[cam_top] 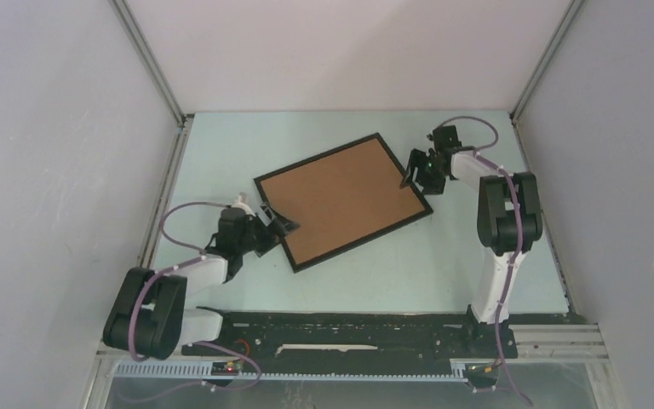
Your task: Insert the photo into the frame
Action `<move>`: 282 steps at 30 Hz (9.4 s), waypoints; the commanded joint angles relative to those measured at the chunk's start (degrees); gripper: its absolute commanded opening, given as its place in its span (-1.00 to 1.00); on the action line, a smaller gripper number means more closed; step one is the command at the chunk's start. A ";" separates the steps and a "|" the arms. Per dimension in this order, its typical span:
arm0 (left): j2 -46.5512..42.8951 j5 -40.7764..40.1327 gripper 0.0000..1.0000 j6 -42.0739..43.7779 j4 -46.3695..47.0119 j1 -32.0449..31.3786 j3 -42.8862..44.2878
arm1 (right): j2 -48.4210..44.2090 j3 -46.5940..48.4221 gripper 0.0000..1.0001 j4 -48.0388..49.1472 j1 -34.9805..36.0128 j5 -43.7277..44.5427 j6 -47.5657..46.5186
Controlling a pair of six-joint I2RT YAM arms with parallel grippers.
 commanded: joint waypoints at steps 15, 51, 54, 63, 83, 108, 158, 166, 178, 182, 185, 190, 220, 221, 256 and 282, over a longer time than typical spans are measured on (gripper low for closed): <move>-37.89 -27.23 1.00 4.77 -42.80 -30.54 8.68 | -10.45 6.95 0.56 -5.56 0.00 1.03 4.30; 34.81 0.78 0.40 8.46 -23.44 -0.34 48.59 | -9.14 -24.42 -0.32 19.56 -6.31 -18.10 15.09; 34.44 0.49 0.40 8.63 -23.47 -0.34 48.35 | -9.52 -24.46 -0.35 19.67 -6.33 -16.99 15.28; 34.46 0.48 0.39 8.73 -23.38 -0.35 48.28 | -8.36 -22.16 -0.30 19.65 -6.33 -16.95 15.75; 34.01 0.54 0.37 8.68 -22.88 -0.43 47.82 | -6.76 -20.33 -0.35 16.26 -3.77 -13.85 14.58; 37.15 6.29 0.34 9.61 -23.12 -1.13 50.87 | 7.11 2.97 -0.35 -9.68 6.77 5.78 13.50; 26.14 9.66 0.57 4.33 -17.99 0.88 32.26 | -23.10 -20.93 0.46 2.62 3.73 -8.61 8.81; 20.77 5.93 0.57 4.94 -16.67 0.89 25.81 | -20.30 -28.16 -0.02 7.44 0.02 -15.70 7.74; 22.20 6.63 0.55 5.83 -17.41 0.89 27.11 | -16.31 -31.65 -0.37 10.39 2.79 -13.74 7.86; 21.95 6.34 0.55 6.16 -17.41 0.84 27.01 | -18.13 -32.56 -0.32 9.01 2.55 -13.44 6.84; 22.19 6.48 0.54 6.18 -17.41 0.89 27.20 | -21.03 -34.83 -0.22 9.80 0.69 -13.33 7.24; 22.42 6.62 0.54 6.23 -17.32 0.85 27.31 | -22.27 -35.86 -0.24 8.73 -0.40 -12.81 5.89; 22.92 7.75 0.51 6.66 -17.22 0.21 28.02 | -11.61 -24.82 -0.34 1.98 7.53 -3.39 6.76; 23.06 7.88 0.52 6.71 -17.23 0.19 28.04 | -11.00 -23.79 -0.34 0.71 7.86 -2.79 6.61; 20.55 8.58 0.57 6.72 -13.43 -0.43 25.42 | 29.08 45.11 -0.24 -49.62 30.84 31.56 11.49; 18.46 7.77 1.00 2.50 -14.50 2.95 19.01 | -15.54 -26.44 0.50 9.69 6.57 -13.16 10.39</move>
